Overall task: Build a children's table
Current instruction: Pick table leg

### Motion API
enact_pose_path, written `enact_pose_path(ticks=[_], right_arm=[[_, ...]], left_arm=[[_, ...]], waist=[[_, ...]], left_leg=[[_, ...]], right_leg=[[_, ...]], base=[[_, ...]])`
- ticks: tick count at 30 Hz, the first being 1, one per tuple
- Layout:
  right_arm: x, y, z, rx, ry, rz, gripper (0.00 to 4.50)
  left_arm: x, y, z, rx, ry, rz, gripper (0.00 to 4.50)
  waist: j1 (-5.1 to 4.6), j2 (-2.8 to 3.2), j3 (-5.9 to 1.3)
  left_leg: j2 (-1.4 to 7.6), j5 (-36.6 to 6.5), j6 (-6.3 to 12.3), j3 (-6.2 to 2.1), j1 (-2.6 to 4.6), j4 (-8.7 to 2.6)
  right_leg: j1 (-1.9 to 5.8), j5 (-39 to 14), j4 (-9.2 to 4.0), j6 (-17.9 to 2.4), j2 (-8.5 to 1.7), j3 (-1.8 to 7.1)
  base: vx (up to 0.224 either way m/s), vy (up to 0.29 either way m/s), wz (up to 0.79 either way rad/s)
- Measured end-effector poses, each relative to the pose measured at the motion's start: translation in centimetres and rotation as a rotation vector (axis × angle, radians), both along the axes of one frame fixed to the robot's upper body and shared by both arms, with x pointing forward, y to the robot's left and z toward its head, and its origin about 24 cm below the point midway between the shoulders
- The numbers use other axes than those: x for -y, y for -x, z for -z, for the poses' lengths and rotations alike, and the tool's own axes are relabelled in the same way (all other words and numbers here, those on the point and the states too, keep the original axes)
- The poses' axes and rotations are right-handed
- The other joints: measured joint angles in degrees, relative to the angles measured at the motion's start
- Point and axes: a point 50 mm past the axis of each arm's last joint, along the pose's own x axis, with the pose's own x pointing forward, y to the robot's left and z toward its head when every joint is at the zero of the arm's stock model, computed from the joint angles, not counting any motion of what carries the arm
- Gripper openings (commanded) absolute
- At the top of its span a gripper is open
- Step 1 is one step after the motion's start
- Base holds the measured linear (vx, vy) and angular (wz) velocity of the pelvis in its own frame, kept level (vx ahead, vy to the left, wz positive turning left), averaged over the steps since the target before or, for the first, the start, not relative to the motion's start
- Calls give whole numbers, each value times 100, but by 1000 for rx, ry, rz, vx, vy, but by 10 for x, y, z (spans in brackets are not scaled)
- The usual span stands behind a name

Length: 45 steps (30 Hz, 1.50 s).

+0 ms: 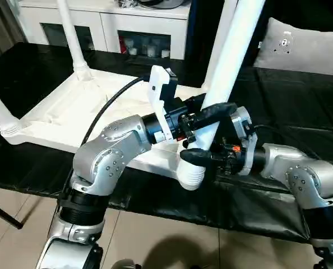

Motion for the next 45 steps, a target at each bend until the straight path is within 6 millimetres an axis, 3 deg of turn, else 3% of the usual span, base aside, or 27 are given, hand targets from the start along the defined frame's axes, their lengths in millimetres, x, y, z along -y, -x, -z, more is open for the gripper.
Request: enact_pose_path(ticks=[2,18,23,29,34,37,40,41,45], right_arm=[[-1,0,-1,7,1,0,197],[-6,2,7,70,70,19,194],[-6,7,1,72,-10,88,193],[4,19,21,-49,-37,143,191],[7,14,14,23,-13,247,190],[12,7,16,65,38,359,190],[17,3,15,91,69,461,190],[18,1,15,100,80,488,190],[23,-2,15,133,133,553,190]], left_arm=[[0,1,0,-24,18,18,254],[7,10,4,-33,-14,112,384],[8,10,-4,-88,186,115,391],[-15,7,-14,-69,311,100,391],[-47,-15,14,-36,19,-98,391],[-57,-20,29,3,-149,-148,391],[-71,-23,41,51,-326,-155,391],[-74,-23,45,66,-372,-147,362],[-92,-19,67,119,-597,-26,336]], waist=[[10,0,0],[7,0,-4],[8,0,-8],[-18,-2,-9],[-126,11,-17],[-131,4,-20],[-133,4,-20],[-134,5,-20],[-135,5,-20]], left_leg=[[0,0,0,0,4,1],[0,-1,-2,-1,6,11],[0,-1,-1,-1,3,10],[0,-2,-4,-1,5,10],[0,-6,-34,-5,33,10],[-4,-2,-29,-6,26,11],[-8,-3,-29,-5,27,9],[-8,-3,-29,-5,26,7],[-8,-3,-31,-4,33,-13]], right_leg=[[0,0,0,0,0,0],[3,0,6,0,-1,0],[3,0,6,0,-2,0],[10,-1,5,1,-1,0],[16,11,-12,20,2,-2],[19,15,-27,27,-1,-1],[19,16,-24,28,-4,3],[18,16,-22,28,-4,4],[15,16,-20,26,-3,4]], base=[[0,0,0],[0,0,0],[0,0,0],[0,0,0],[0,0,0],[0,0,0],[0,0,0],[0,0,0],[0,0,0]])
